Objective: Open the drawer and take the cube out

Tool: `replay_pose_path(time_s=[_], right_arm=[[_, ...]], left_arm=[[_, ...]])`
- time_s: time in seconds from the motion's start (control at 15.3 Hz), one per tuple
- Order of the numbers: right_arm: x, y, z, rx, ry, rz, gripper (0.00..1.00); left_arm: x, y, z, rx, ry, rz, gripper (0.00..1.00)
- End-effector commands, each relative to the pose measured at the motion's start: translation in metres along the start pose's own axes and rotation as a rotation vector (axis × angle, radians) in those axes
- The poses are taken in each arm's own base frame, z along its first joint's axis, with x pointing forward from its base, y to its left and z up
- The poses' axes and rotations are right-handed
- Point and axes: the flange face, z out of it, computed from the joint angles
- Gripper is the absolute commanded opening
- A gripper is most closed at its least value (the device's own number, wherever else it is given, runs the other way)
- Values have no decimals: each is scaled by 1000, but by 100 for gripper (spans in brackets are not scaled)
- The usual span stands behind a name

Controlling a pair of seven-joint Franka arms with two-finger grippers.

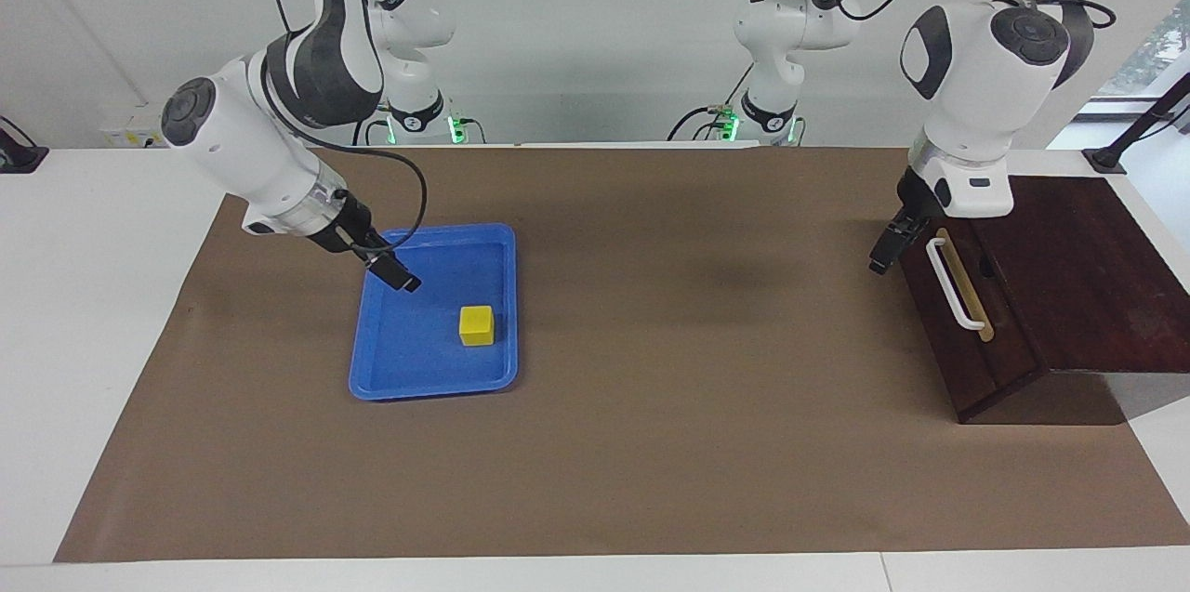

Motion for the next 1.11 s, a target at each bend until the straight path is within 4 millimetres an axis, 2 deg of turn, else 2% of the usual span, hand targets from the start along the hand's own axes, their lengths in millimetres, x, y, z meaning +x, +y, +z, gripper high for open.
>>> replay_pose_path(time_s=[0.0,0.13,0.26,0.39,0.65,0.85,1.05], right_arm=[[-4,14,-33,-99,51,-269,100],[-14,23,-61,-138,93,-387,100],[-34,36,-86,-202,115,-452,100],[-53,47,-108,-242,122,-525,100],[-66,56,-135,-285,91,-668,100],[-64,62,-135,-302,59,-675,100],[-62,65,-131,-323,55,-675,100]], left_arm=[[-8,-16,-27,-19,-1,214,100],[-7,-34,-38,-12,-11,324,100],[-10,-50,-41,-1,-30,409,100],[-9,-52,-42,-3,-26,443,100],[-10,-52,-44,-4,-28,433,100],[-16,-44,-46,-2,-28,450,100],[-16,-44,-62,18,-68,497,100]])
